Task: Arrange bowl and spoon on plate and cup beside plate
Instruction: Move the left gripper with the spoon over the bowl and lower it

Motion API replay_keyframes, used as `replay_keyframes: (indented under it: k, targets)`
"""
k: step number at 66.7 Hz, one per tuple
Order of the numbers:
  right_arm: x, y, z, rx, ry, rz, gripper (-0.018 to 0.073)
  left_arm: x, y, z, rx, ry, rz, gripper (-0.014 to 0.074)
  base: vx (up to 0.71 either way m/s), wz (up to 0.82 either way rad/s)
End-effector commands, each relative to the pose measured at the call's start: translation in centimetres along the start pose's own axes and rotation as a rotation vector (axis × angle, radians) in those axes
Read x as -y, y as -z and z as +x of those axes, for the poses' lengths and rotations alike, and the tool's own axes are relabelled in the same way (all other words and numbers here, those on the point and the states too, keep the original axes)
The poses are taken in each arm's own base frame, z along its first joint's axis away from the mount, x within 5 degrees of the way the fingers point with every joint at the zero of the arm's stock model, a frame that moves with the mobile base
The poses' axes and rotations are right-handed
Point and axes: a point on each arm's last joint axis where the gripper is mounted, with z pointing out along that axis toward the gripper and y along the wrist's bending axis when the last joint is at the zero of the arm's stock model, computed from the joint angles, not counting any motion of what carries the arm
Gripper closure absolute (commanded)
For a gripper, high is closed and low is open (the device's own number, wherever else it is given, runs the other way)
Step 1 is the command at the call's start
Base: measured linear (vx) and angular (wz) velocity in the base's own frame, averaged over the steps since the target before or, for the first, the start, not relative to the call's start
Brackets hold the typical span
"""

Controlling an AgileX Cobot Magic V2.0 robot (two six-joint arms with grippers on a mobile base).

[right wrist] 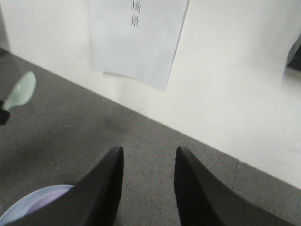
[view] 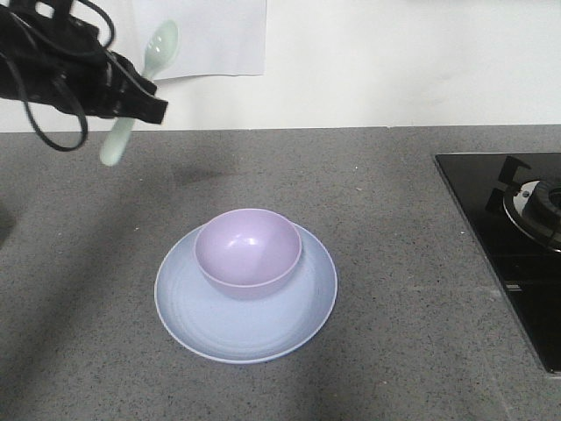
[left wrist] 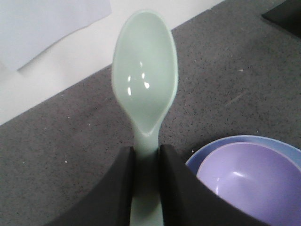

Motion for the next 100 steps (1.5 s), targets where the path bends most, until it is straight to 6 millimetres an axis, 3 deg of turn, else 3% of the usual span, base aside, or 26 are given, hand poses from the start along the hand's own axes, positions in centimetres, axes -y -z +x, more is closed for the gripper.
replay_keyframes:
  k: [1,11,20,40,56,78,100]
  targets:
    - [0.2,4.9,-2.0,0.203,0.010,0.035,0.0292,0.4,0.6,-1.2,0.077,-0.003,0.005,0.0594,0.00,0.00]
    - [0.2,9.2,-2.4,0.300,0.038,0.060,0.0330,1.3,-1.8,-0.4,-0.007,-0.038,0.042,0.0594,0.00,0.00]
    - [0.4,11.9,-2.2,0.347,0.067,0.113,0.0375,2.3,-4.2,-0.2,-0.054,-0.080,0.075,0.0594,0.00,0.00]
    - [1.3,15.4,-1.0,0.303,0.096,0.243,0.0454,3.9,-8.0,-0.9,-0.189,-0.081,0.163,0.0594,0.00,0.00]
    - [1.9,17.2,-0.5,0.304,0.093,0.324,0.0517,5.0,-8.7,-0.9,-0.377,-0.154,0.241,0.0593,0.00,0.00]
    - [1.8,19.8,-0.2,0.367,0.092,0.342,0.0570,5.8,-8.8,-0.2,-0.467,-0.200,0.276,0.0593,0.00,0.00]
    - [2.0,19.6,0.6,0.281,0.103,0.362,0.0570,7.0,-8.7,-0.2,-0.467,-0.214,0.292,0.0592,0.00,0.00]
